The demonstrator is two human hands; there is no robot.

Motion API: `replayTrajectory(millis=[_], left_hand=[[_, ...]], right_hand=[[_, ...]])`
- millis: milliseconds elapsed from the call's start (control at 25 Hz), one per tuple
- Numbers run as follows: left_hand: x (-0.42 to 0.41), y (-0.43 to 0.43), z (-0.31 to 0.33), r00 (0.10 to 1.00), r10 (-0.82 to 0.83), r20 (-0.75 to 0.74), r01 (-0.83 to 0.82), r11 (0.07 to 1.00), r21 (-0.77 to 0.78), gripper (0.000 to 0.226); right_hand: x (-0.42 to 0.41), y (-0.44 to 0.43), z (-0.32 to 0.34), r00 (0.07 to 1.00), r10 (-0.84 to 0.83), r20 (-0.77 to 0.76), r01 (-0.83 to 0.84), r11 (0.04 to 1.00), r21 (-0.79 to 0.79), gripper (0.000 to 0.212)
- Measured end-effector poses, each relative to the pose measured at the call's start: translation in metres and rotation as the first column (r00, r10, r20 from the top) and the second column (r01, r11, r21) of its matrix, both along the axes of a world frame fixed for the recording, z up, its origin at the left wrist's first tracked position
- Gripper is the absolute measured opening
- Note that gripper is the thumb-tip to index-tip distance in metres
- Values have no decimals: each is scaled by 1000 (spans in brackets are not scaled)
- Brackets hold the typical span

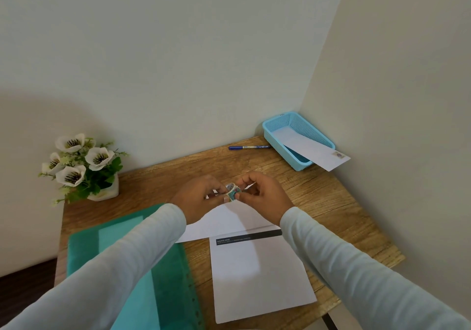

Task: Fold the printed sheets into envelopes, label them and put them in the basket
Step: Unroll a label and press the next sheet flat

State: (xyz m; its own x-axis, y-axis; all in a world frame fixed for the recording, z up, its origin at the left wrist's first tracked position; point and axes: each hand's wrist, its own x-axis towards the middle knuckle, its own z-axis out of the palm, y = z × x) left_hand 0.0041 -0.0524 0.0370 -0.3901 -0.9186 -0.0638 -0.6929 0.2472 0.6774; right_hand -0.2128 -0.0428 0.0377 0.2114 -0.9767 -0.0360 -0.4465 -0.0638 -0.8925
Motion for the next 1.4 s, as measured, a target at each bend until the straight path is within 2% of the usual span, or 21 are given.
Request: replayTrajectory(millis=[120,400,640,800,920,1080,1280,1400], left_hand=[[0,0,0,1000,-6,-1,6,1000,4,14],[1,0,-2,1000,0,27,0,1000,6,18],[8,-5,-9,992,86,93,-87,996,9,14],[16,-11,-20,976,156,153,-160,987,8,19],[29,-22,-29,923,269,276,-267,963,-46,24],[47,-43,-33,799,406,444,-387,912,-137,32],[54,-66,-41,750,446,488,-454,884,-111,35],[52,-62,-40,761,495,419,-459,868,-191,34]], right_hand=[[-2,-4,-1,1000,-13,10,13,1000,-11,7],[1,-2,-1,1000,-26,-11,26,1000,1,9],[4,1,0,999,38,-11,-38,998,52,8],[0,0,0,999,2,40,-6,996,90,11],[-6,-1,-1,998,-52,42,47,994,102,10],[-14,-2,-8,993,-118,27,114,987,109,10],[-27,-6,-17,981,-195,12,191,970,148,5],[-38,-11,-21,969,-246,0,242,955,174,3]])
